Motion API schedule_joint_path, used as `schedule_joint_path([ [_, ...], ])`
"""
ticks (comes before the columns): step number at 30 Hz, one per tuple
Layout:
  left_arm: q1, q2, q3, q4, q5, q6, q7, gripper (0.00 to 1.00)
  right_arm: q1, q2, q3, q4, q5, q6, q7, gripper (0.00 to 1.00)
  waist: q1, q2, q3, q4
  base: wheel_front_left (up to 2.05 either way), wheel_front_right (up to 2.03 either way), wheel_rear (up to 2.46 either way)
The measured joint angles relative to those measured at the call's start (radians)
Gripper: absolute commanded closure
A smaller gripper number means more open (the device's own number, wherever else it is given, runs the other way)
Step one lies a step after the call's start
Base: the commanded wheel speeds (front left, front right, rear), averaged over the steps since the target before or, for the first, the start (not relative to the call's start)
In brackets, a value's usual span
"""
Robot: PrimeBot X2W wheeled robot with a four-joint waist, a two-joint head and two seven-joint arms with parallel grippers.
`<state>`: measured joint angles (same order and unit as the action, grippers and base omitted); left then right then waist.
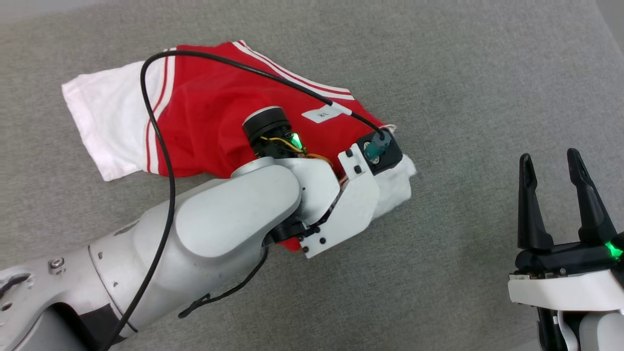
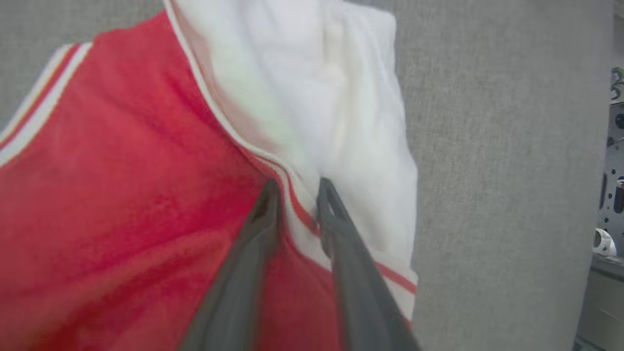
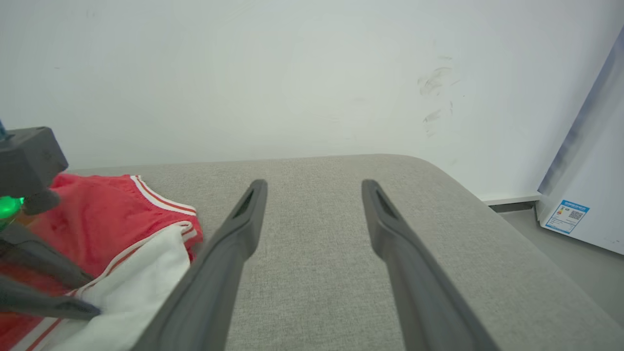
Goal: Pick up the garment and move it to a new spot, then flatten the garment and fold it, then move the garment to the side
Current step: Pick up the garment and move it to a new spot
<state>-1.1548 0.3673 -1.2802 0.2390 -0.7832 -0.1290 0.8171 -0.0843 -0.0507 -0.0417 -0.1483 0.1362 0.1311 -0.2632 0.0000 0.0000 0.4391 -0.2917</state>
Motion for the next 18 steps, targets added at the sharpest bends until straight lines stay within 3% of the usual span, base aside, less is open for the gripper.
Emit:
schedule_joint_path([
  [10, -0.062, -0.029, 0.022, 0.033, 0.011, 0.000, -0.492, 0.00, 0.050, 0.000, -0.019, 0.014, -0.048, 0.000, 0.000, 0.00, 0.0000, 0.0000, -0.108, 0.072, 0.00, 0.00, 0.00],
  [12, -0.062, -0.030, 0.054, 0.055, 0.048, 0.031, -0.602, 0.00, 0.058, 0.000, -0.022, 0.014, -0.052, 0.000, 0.000, 0.00, 0.0000, 0.0000, -0.129, 0.094, 0.00, 0.00, 0.00],
  [18, 0.018, -0.028, 0.120, 0.094, 0.126, 0.182, -0.871, 0.00, 0.078, 0.000, -0.044, 0.016, -0.067, 0.000, 0.000, 0.00, 0.0000, 0.0000, -0.178, 0.164, 0.00, 0.00, 0.00],
])
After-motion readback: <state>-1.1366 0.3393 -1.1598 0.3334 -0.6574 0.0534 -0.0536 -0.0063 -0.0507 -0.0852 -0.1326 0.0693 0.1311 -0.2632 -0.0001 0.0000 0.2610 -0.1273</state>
